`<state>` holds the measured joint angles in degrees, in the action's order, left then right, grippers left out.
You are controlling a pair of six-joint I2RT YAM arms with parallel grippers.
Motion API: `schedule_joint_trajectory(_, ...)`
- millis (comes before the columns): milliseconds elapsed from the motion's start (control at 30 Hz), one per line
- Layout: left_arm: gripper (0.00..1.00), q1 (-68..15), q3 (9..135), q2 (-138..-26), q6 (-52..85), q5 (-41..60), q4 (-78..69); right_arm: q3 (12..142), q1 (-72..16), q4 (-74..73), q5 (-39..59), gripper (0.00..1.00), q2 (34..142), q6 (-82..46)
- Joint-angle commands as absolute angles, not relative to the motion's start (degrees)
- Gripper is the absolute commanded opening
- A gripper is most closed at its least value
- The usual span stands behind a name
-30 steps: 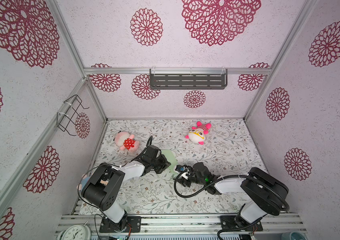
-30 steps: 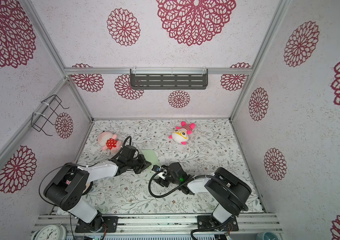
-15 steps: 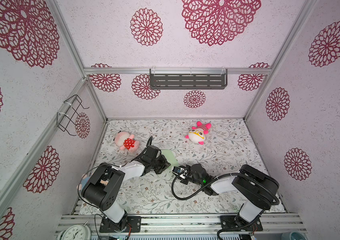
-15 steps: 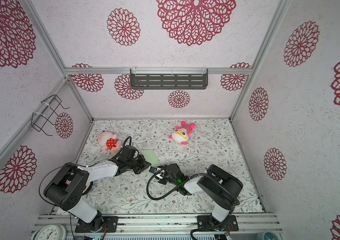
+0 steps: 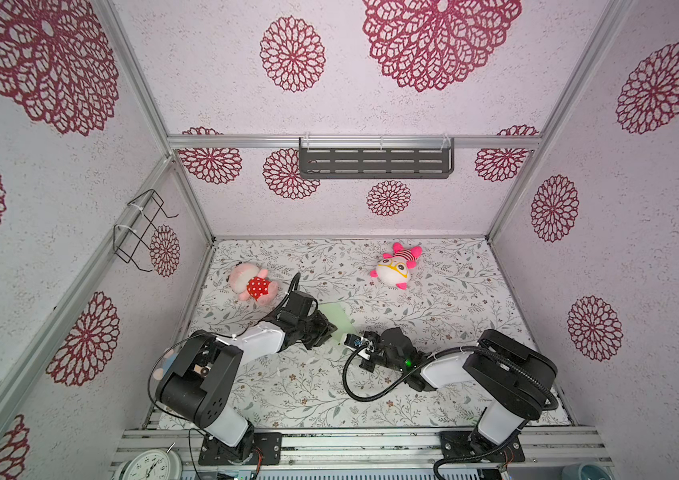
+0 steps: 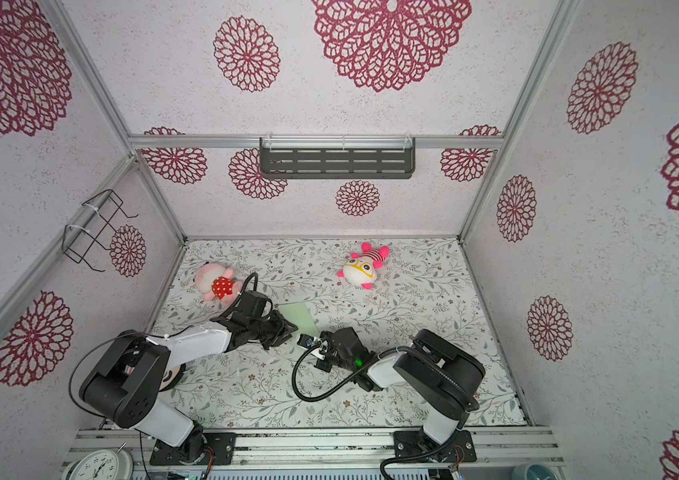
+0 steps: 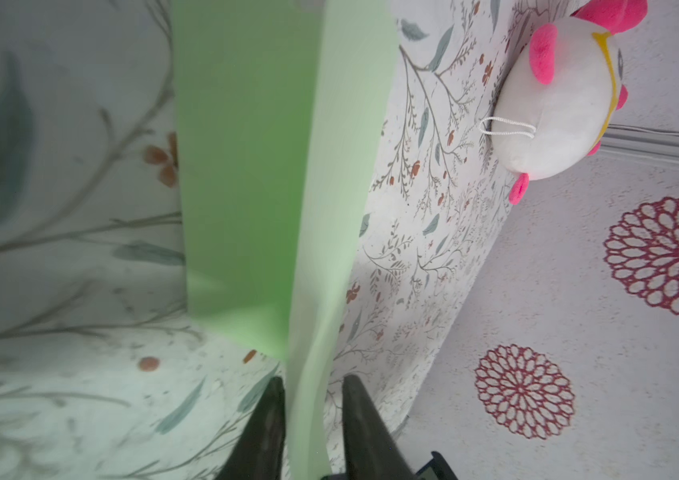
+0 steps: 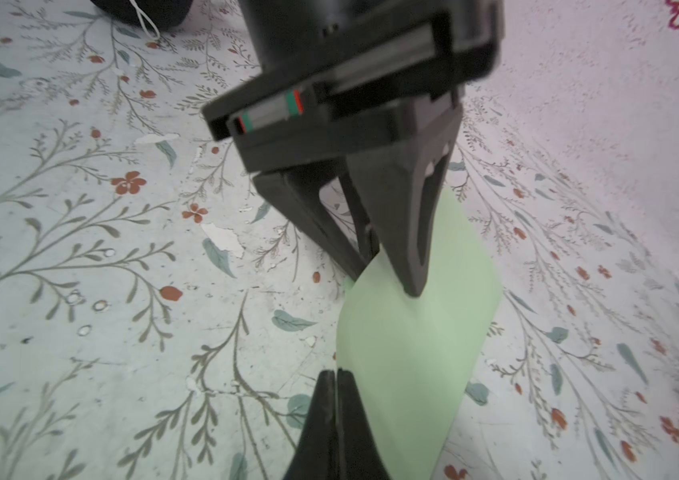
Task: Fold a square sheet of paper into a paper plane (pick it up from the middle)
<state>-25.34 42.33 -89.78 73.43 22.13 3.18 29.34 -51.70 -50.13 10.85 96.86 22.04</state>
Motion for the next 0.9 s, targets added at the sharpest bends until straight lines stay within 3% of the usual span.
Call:
schedule_joint_trajectory(0, 0.37, -21.60, 42.05, -83.99, 68.41, 17.80, 12.29, 30.99, -51.89, -48.22, 16.37, 0.01, 94.61, 16.83)
schedule_joint_trajectory(167, 0.42, -19.24, 44.51, -78.76, 62.71, 15.60, 16.34, 33.74, -51.87, -43.89, 21.70, 0.00, 95.96, 10.60)
schedule_joint_trajectory(300, 0.41, -19.33, 46.81, -81.51, 60.76, 17.49, 15.49, 36.74, -51.83, -40.63, 24.79, 0.00, 98.15, 6.35)
schedule_joint_trajectory(867, 0.17, -20.43, 59.77, -103.04, 52.81, 19.27, 20.44, 43.22, -51.85, -34.09, 27.86, 0.00, 103.79, -0.47)
